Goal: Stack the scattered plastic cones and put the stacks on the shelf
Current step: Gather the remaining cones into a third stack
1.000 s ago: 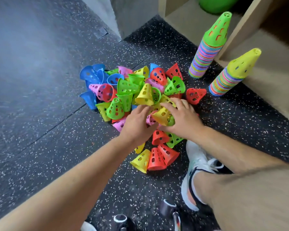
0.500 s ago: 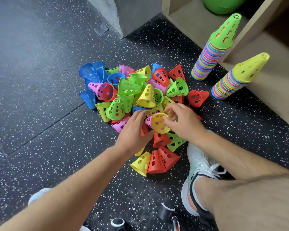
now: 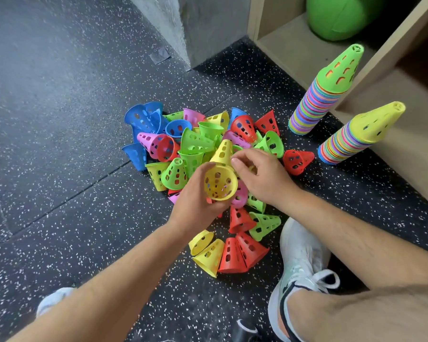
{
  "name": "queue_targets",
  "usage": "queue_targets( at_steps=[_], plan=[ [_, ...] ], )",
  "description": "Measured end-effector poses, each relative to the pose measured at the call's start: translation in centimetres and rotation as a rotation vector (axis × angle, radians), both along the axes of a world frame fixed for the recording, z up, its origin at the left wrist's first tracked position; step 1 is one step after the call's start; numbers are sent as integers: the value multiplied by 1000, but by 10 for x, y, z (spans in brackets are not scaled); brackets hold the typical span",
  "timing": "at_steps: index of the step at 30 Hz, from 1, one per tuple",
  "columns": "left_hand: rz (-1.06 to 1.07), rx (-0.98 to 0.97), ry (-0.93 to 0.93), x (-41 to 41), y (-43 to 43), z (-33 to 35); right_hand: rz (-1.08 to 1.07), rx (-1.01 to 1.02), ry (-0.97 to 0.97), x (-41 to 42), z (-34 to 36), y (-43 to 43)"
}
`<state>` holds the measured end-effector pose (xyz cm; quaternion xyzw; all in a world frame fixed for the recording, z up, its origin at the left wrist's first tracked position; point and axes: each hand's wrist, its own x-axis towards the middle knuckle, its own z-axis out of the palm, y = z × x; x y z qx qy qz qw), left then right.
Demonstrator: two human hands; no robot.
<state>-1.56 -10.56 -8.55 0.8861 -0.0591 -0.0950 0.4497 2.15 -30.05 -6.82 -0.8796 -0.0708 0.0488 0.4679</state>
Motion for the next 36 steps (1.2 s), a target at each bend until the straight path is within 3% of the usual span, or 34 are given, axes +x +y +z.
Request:
queue_targets(
  at_steps=[3, 7, 9, 13, 18, 25, 29, 31, 33, 36],
  plan=[
    [89, 46, 19, -3, 16, -4, 76, -203, -109, 18, -6, -5],
    [201, 81, 44, -12, 31, -7, 466, -649, -121, 40, -13, -2],
    [221, 104, 56, -16, 35, -9, 590, -778, -142, 49, -18, 3],
    [264, 100, 94, -24, 37, -13, 678, -918, -165, 62, -23, 14],
    [326, 92, 88, -32, 33, -19, 643, -916, -295, 67, -26, 19],
    [387, 85, 141, -48, 23, -21, 682, -694, -714, 72, -32, 0],
    [392, 98, 137, -46, 22, -12, 487, -433, -790, 75, -18, 1],
    [388, 115, 112, -39, 22, -6, 289, -164, -643, 70, -4, 11],
    [381, 140, 88, -28, 20, 2, 135, 107, -376, 61, 13, 27],
    [392, 116, 41, -15, 12, 14, 150, 334, -16, 45, 30, 45]
  ],
)
